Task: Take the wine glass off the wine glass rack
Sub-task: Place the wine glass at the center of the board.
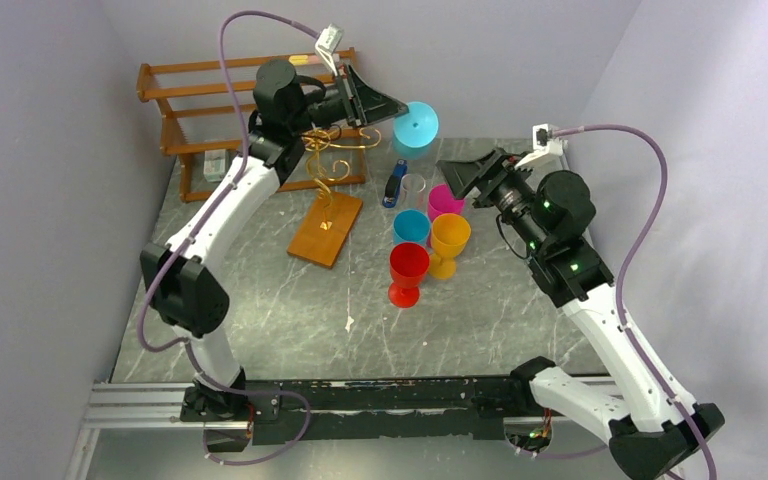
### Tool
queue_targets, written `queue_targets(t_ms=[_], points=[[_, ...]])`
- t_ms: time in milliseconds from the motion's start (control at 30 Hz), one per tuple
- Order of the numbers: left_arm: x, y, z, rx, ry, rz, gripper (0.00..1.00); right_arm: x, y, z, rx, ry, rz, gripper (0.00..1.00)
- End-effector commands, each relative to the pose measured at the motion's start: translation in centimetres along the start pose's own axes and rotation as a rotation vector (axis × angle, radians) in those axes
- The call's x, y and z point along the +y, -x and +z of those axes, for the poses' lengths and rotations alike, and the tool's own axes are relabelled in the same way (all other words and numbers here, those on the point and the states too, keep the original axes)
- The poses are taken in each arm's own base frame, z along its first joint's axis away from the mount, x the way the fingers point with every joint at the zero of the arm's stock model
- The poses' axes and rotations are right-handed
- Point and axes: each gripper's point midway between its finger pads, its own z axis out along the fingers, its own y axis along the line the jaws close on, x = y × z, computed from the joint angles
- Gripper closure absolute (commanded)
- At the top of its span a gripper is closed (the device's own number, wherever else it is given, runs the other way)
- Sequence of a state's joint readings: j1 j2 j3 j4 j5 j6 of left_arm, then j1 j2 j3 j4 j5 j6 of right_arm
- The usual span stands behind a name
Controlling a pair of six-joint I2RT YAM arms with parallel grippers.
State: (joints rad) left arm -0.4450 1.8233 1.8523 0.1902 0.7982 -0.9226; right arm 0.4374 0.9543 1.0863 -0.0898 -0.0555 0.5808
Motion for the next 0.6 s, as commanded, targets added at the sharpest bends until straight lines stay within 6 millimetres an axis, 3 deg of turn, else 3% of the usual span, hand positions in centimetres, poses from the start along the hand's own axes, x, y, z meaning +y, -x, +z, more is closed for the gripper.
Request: queue_targets(t_ms=[0, 133, 300, 567], points=[[-3.8, -1.1, -1.1, 0.022, -0.062, 0.083, 0.95, 4.3, 3.0, -1.5, -0.072, 0.183, 0.019, 0.28], [-4.9, -3.4, -2.4, 0.049, -0.044, 0.094, 0.95, 6.9, 3.2, -2.3, -0.059, 0.317, 0.033, 0.31], [-6.5, -5.1, -4.5, 0.033, -0.053, 0.074, 0.95, 8.3, 2.5, -2.7, -0.023, 0.403, 0.057, 0.41], [-8.7, -7.0, -7.7, 0.020, -0.037, 0.084, 0.95, 9.3, -1.3, -2.5, 0.151, 0.529, 0.074, 0.53]])
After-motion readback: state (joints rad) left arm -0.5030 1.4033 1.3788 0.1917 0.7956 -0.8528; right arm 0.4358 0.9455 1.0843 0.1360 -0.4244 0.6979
